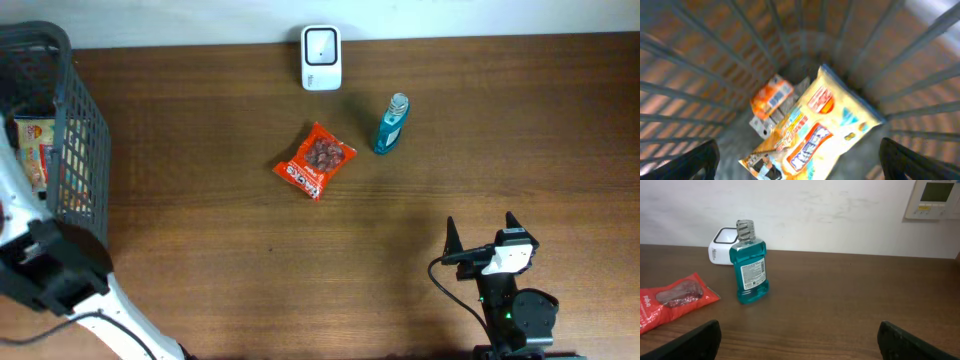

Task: Scan the item barcode
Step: 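Pick the yellow chip bag from the basket and place it beside red bag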

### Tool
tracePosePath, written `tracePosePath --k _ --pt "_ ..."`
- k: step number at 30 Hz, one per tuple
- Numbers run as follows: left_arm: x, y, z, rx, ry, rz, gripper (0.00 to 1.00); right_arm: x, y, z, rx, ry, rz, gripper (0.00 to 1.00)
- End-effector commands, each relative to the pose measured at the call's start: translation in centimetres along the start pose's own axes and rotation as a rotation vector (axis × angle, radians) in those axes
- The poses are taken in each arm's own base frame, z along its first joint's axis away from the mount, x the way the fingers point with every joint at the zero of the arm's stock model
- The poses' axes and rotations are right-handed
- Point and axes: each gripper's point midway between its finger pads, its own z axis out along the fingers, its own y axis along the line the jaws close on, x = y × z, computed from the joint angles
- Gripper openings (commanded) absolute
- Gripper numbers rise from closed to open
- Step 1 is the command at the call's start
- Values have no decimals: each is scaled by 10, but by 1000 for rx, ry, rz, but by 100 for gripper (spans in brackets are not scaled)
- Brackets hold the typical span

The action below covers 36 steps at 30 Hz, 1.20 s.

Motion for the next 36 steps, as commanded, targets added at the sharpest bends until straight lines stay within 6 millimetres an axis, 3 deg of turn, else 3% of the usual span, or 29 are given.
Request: tracePosePath --k 1,2,6,11,12,14,16,18,21,23,25,26,28,30,31,32,34,35,36 --pt "27 4 41 -42 104 133 100 3 0 0 3 4 8 98" --pt "33 2 49 -40 126 167 100 3 0 0 3 4 8 98" --pt "89 -14 100 39 298 325 99 3 0 0 3 4 8 98" --pt "120 -2 133 7 392 333 89 3 0 0 3 4 8 98" --pt "131 1 142 2 424 333 84 3 0 0 3 4 8 98" --pt "143 7 156 -6 462 329 61 3 0 0 3 4 8 98" --pt "144 8 159 -3 461 324 34 3 0 0 3 4 8 98" --pt "142 6 160 3 451 321 0 3 0 0 3 4 8 98" --pt "127 -11 147 103 427 293 0 3 0 0 3 4 7 98" --pt "84 -27 112 197 332 219 0 3 0 0 3 4 8 98" --pt "9 -24 27 247 119 115 0 3 0 0 3 4 8 98" --pt "-20 -25 -25 314 14 69 0 3 0 0 3 4 8 99" --pt "-40 -38 -101 497 -94 50 0 3 0 0 3 4 8 98" --pt "-50 -40 -178 627 -209 65 0 3 0 0 3 4 8 98" --pt "-49 -46 -227 740 -269 89 0 3 0 0 3 4 8 98" --pt "-44 -53 -259 820 -297 115 0 3 0 0 3 4 8 98" --pt "-26 -70 -289 901 -281 157 0 3 0 0 3 4 7 98" --pt "1 -92 -297 938 -195 198 0 3 0 0 3 4 8 98" --pt "24 -113 -291 935 -112 237 0 3 0 0 3 4 8 98"
